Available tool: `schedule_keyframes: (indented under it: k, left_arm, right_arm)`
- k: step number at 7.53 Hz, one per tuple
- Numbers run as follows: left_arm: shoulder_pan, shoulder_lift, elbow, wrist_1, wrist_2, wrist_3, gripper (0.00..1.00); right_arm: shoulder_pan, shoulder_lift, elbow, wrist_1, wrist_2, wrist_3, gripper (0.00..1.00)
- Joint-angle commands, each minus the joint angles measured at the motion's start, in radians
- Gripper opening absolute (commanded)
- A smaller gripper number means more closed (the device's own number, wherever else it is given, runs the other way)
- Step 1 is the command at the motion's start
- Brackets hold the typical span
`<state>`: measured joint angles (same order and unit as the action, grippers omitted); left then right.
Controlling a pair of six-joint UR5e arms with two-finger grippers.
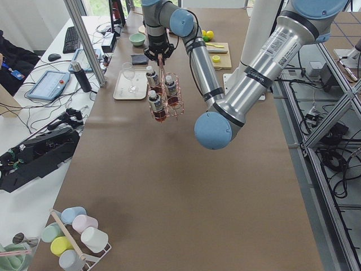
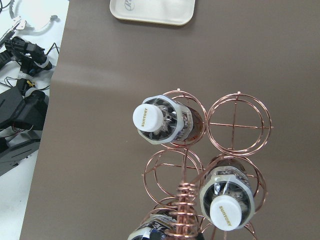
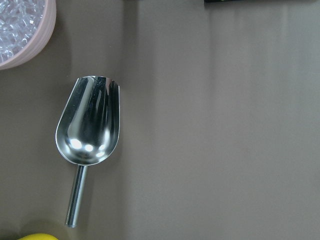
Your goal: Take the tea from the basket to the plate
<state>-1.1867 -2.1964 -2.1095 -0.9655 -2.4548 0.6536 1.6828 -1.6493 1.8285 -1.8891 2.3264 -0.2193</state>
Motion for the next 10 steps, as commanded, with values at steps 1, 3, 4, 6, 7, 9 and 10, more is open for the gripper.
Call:
schedule_keyframes:
  k: [1,3,4,6,7,9,10]
  left_arm:
    - [0.183,-0.017,0.003,-0.152,0.011,-0.189,0.00]
    - [0.231,-0.077,0.034,-0.170,0.028,-0.235,0.00]
    - [0.245,-0.086,0.051,-0.176,0.025,-0.235,0.00]
    - [0.300,-0.105,0.124,-0.327,0.027,-0.328,0.00]
    - [0.327,-0.132,0.178,-0.384,0.055,-0.342,0.00]
    - [0.346,-0.173,0.203,-0.386,0.062,-0.350,0.00]
    - [0.346,-0.186,0.201,-0.389,0.062,-0.389,0.00]
  right_arm:
    - [0.000,0.000,0.000,-0.001,0.001,0.000,1.00]
    - [0.000,0.000,0.002,0.001,-0.001,0.000,1.00]
    - [0.000,0.000,0.002,0.001,-0.001,-0.002,1.00]
    - [0.000,-0.001,0.000,-0.001,-0.001,-0.002,1.00]
    - [0.000,-0.001,0.000,-0.001,-0.001,-0.002,1.00]
    - [0.000,-0.001,0.000,-0.001,-0.001,-0.002,1.00]
    - [0.000,-0.003,-0.002,-0.001,-0.004,-0.002,1.00]
